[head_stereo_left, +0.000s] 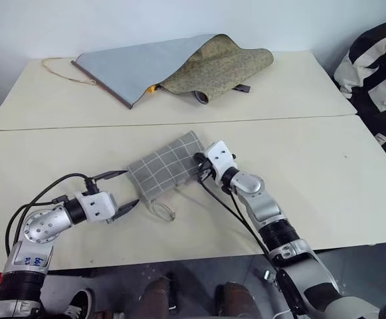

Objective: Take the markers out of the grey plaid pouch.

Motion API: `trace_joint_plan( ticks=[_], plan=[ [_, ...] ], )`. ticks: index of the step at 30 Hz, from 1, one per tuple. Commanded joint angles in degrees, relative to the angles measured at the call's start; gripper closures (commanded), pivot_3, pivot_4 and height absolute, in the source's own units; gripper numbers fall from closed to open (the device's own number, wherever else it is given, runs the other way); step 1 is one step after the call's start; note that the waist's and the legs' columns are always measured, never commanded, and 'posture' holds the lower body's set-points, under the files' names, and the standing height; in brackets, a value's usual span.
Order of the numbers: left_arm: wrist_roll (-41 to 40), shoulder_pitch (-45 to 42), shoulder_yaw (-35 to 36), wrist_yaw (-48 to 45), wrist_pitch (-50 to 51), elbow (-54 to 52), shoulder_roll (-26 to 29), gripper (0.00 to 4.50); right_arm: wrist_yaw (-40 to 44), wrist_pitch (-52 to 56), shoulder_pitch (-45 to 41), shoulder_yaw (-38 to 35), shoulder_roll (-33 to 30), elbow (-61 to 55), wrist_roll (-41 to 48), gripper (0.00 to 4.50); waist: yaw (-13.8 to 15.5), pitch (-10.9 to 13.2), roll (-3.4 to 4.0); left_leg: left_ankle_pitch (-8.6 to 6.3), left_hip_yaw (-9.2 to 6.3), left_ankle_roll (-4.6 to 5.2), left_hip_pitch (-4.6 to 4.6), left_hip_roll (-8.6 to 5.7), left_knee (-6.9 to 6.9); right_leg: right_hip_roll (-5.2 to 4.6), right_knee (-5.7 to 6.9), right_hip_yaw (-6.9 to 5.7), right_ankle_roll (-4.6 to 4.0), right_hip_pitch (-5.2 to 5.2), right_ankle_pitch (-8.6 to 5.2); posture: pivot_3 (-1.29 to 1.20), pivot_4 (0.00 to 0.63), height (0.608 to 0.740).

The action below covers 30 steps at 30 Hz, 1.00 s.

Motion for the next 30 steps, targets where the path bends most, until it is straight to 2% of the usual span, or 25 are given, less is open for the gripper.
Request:
trace_joint_plan(
  ticks=[1, 9, 20, 24, 30],
  plan=[
    [3.4, -1.7, -1.7, 2.2, -4.7, 3.4, 1.5, 0.00, 0.6, -1.3, -0.4, -0.1, -0.8, -1.1, -0.8, 4.46, 0.1, 0.0, 0.00, 0.00, 0.00, 0.00, 0.01, 0.00, 0.00, 0.00, 0.01, 0.00, 0.00, 0.00, 0.00, 0.00, 0.150, 0.740],
    [11.2, -8.7, -7.3, 8.7, -8.6, 11.0, 0.3, 0.00, 0.9, 0.0, 0.3, -1.1, -1.3, -2.7, -0.1, 4.46, 0.5, 0.0, 0.01, 0.01, 0.00, 0.01, 0.03, -0.02, 0.04, -0.03, 0.11, 0.00, 0.00, 0.02, 0.00, 0.00, 0.150, 0.740],
    [10.7, -13.5, -13.1, 9.2, -9.9, 16.4, -2.5, 0.00, 1.4, 0.8, 1.2, -2.0, -1.3, -5.1, 0.3, 4.46, 0.6, 0.0, 0.01, 0.02, -0.07, 0.04, 0.05, -0.09, 0.13, -0.09, 0.37, -0.02, 0.00, 0.02, 0.00, 0.00, 0.150, 0.740],
    [12.0, -14.2, -14.9, 9.1, -9.9, 16.2, -3.3, 0.89, 1.4, 0.9, 1.3, -2.1, -1.2, -5.4, 0.4, 4.50, 0.6, 0.0, 0.01, 0.02, -0.10, 0.04, 0.05, -0.10, 0.15, -0.09, 0.39, -0.03, 0.00, 0.03, 0.00, 0.00, 0.150, 0.740],
    [11.3, -14.2, -15.8, 9.1, -9.8, 16.3, -2.9, 2.87, 1.5, 1.2, 1.4, -2.2, -1.2, -5.8, 0.5, 4.50, 0.5, -0.1, 0.04, 0.02, -0.11, 0.05, 0.05, -0.10, 0.15, -0.08, 0.39, -0.04, 0.00, 0.03, 0.00, 0.00, 0.150, 0.740]
  ],
)
